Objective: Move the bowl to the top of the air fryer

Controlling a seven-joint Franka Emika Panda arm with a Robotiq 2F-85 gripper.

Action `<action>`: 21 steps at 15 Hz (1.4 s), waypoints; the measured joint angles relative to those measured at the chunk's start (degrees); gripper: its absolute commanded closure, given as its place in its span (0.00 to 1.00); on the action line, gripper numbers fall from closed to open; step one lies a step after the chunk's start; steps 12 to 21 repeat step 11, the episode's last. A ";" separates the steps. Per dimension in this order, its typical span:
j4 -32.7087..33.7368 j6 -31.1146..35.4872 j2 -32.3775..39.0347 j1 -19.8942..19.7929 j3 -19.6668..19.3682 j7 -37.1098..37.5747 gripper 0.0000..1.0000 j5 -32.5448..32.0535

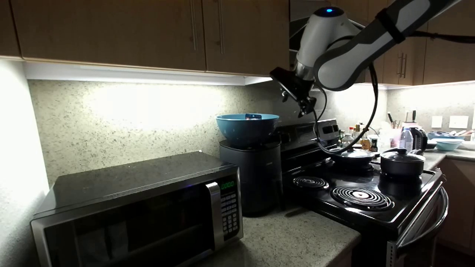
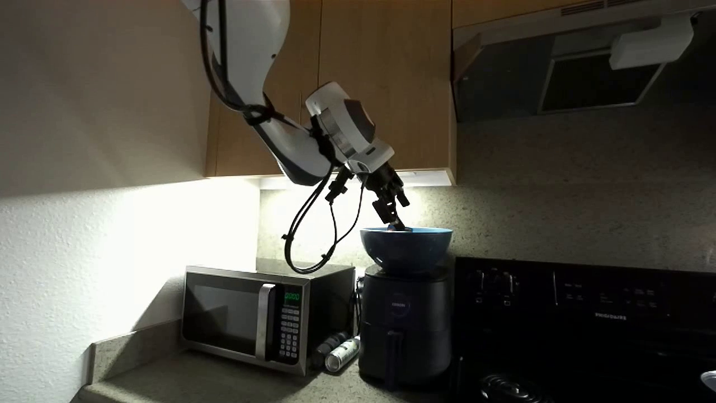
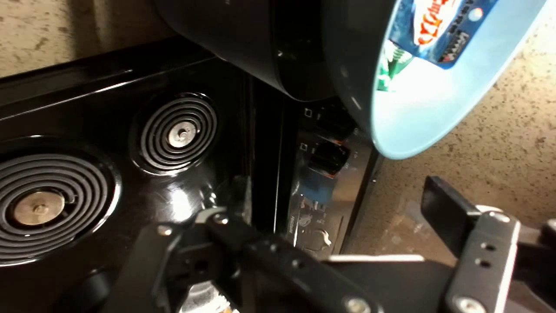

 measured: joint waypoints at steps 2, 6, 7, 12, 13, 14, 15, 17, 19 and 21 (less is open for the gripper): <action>-4.12 -0.08 -3.33 3.85 -4.48 -6.42 0.00 4.91; -11.46 -1.37 -10.36 6.30 -8.49 -14.74 0.00 10.02; -12.26 -1.40 -11.31 6.14 -8.59 -15.09 0.00 10.14; -11.96 -1.39 -10.75 6.05 -8.25 -15.08 0.00 10.14; -11.96 -1.39 -10.75 6.05 -8.25 -15.08 0.00 10.14; -11.96 -1.39 -10.75 6.05 -8.25 -15.08 0.00 10.14; -11.96 -1.39 -10.75 6.05 -8.25 -15.08 0.00 10.14; -11.96 -1.39 -10.75 6.05 -8.25 -15.08 0.00 10.14; -11.96 -1.39 -10.75 6.05 -8.25 -15.08 0.00 10.14; -11.96 -1.39 -10.75 6.05 -8.25 -15.08 0.00 10.14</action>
